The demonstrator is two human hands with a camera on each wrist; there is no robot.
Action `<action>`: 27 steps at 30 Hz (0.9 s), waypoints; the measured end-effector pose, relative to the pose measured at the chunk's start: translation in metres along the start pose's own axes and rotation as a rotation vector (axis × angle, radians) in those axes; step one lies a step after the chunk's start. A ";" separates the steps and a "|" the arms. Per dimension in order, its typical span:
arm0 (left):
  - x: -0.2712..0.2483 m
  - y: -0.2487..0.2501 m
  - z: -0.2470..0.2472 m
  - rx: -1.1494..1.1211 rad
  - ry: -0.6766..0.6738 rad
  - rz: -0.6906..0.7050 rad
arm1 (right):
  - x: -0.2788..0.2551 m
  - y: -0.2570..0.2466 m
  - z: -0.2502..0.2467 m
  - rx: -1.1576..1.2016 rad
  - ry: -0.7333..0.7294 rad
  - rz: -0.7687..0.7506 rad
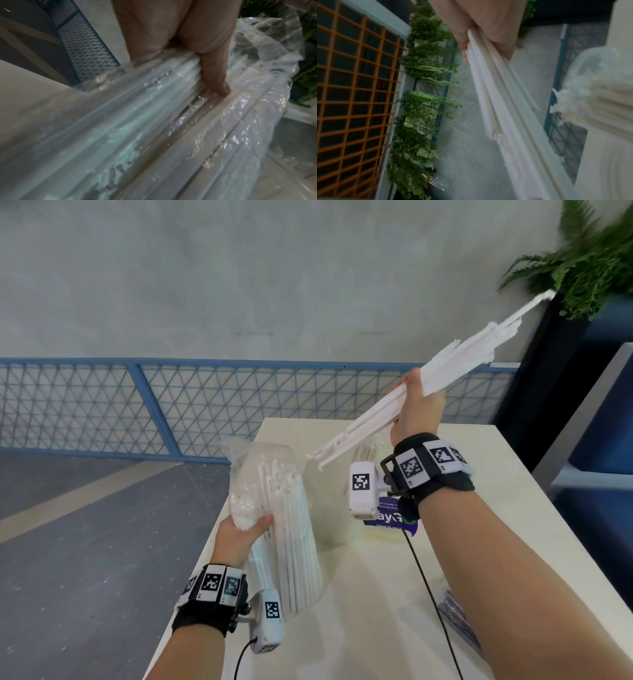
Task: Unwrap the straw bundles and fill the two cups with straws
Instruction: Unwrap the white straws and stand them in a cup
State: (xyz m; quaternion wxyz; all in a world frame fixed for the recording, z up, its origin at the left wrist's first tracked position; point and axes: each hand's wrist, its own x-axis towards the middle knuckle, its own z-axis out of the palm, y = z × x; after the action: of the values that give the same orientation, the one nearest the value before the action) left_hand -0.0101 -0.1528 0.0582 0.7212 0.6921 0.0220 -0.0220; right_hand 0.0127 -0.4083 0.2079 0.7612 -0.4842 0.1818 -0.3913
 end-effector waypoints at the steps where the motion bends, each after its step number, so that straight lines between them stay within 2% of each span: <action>1: 0.001 -0.002 -0.001 -0.003 0.002 -0.001 | 0.001 -0.002 0.000 -0.025 -0.003 -0.049; 3: 0.001 -0.004 -0.002 0.002 -0.014 0.001 | 0.000 0.000 0.001 -0.105 -0.046 -0.135; 6: 0.001 -0.005 0.001 0.018 -0.050 0.005 | -0.010 0.020 0.004 -0.249 -0.168 -0.175; 11: -0.001 -0.008 -0.001 0.033 -0.069 0.006 | -0.031 0.064 0.000 -0.431 -0.332 -0.102; 16: -0.006 -0.008 -0.002 0.024 -0.076 0.004 | -0.034 0.087 -0.005 -0.557 -0.359 -0.045; 20: -0.006 -0.008 -0.003 0.006 -0.077 -0.002 | -0.034 0.094 -0.006 -0.519 -0.353 -0.035; 23: -0.007 -0.008 -0.002 0.006 -0.073 0.002 | -0.038 0.091 -0.008 -0.530 -0.427 -0.018; 25: -0.008 -0.008 -0.002 0.006 -0.071 0.009 | -0.043 0.088 -0.009 -0.634 -0.425 -0.145; 27: -0.009 -0.008 -0.002 0.004 -0.063 0.011 | -0.055 0.082 -0.012 -0.708 -0.361 -0.427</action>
State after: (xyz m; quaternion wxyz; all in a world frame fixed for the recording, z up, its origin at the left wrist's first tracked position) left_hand -0.0194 -0.1513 0.0507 0.7204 0.6924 -0.0047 -0.0399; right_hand 0.0046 -0.3543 0.1249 0.4704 -0.8020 0.0649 -0.3624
